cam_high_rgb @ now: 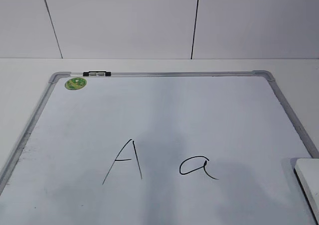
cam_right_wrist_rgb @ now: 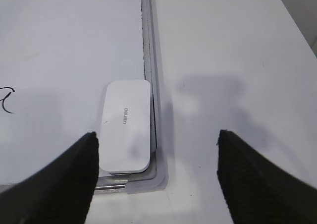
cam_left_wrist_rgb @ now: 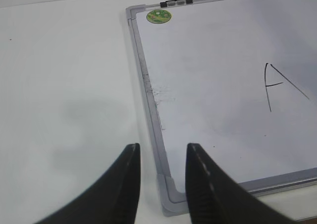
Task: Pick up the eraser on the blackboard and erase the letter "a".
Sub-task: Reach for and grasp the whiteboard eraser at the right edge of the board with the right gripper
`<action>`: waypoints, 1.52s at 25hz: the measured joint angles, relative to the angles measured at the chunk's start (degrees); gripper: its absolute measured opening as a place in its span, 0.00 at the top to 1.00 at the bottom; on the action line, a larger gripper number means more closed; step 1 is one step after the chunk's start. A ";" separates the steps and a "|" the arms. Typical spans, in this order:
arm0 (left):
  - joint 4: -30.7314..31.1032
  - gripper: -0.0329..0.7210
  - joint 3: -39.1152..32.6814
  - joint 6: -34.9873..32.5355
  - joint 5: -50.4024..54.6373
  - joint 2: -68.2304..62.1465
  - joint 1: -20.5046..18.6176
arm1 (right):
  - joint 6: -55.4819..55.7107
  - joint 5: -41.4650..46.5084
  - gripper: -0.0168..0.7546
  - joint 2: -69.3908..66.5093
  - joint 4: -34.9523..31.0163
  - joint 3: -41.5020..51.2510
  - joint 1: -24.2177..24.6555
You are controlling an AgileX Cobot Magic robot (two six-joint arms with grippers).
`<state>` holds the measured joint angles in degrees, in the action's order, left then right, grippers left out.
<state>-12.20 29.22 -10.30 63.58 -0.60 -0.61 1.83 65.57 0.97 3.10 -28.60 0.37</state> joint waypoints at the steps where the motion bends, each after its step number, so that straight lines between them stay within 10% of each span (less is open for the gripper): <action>1: 0.00 0.65 0.00 0.00 0.00 0.00 0.00 | 0.00 0.00 0.21 0.00 0.00 0.00 0.00; 38: 0.00 0.65 0.00 0.00 0.00 0.00 0.00 | -0.12 0.87 0.21 0.00 -0.33 -0.53 0.00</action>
<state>-12.20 29.22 -10.30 63.58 -0.60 -0.61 1.71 66.44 0.97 2.77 -29.12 0.37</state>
